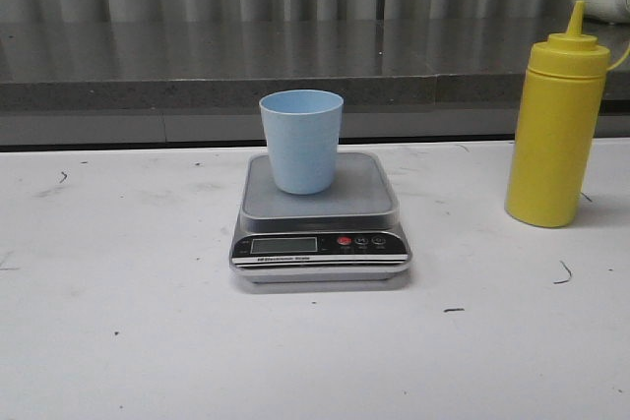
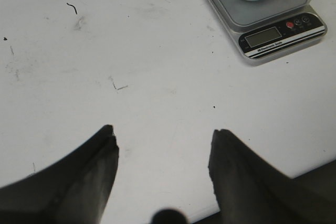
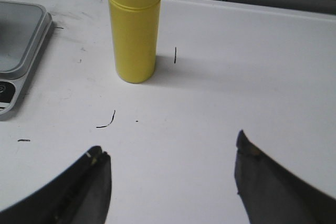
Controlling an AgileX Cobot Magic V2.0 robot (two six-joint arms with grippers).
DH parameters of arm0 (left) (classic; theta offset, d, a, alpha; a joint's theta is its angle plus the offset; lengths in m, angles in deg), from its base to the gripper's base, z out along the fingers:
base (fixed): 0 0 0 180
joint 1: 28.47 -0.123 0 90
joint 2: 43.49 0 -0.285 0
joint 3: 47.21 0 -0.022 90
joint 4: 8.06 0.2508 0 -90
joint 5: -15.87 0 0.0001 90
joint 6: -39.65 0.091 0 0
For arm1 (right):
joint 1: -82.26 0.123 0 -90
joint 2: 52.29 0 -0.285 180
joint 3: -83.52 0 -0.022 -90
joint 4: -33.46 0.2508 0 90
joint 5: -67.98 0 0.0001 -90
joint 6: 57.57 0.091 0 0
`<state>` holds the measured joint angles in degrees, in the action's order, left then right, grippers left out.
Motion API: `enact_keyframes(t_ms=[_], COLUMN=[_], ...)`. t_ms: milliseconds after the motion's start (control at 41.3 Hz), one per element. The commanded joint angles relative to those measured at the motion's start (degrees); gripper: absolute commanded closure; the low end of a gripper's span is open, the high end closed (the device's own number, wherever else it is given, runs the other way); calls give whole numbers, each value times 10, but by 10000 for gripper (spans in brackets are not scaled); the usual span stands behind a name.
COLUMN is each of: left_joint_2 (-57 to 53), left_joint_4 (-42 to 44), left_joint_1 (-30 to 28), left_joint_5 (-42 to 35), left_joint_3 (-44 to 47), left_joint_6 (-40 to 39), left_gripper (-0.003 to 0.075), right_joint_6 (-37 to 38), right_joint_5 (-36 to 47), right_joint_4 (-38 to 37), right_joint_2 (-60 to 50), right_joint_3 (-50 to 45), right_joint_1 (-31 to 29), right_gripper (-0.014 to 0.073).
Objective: Pour seasoning into cup on scale with both arms
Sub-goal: 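Raise the left gripper away from the cup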
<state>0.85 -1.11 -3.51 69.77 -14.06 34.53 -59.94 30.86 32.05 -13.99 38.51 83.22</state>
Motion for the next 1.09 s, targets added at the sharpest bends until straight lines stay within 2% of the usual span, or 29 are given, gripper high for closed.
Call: enact_keyframes(t_ms=[0,411,629,726,822,1064], left_joint_2=[-20,-25,-25,-25,-25,-25], left_joint_4=[4,4,4,4,4,4], left_joint_1=[-1,-1,-1,-1,-1,-1], left_joint_5=[-37,-37,-37,-37,-37,-37], left_joint_3=[-3,-3,-3,-3,-3,-3], left_joint_6=[-1,-1,-1,-1,-1,-1], left_gripper=[333,333,333,333,333,333], right_joint_6=[-4,-4,-4,-4,-4,-4], right_joint_5=[36,42,122,136,150,195], right_joint_4=[-6,0,30,42,53,111], right_joint_2=[4,4,20,43,76,169], right_joint_3=[18,18,18,18,18,11], right_joint_1=[-3,-3,-3,-3,-3,-2], right_gripper=[78,78,74,34,-64,-55])
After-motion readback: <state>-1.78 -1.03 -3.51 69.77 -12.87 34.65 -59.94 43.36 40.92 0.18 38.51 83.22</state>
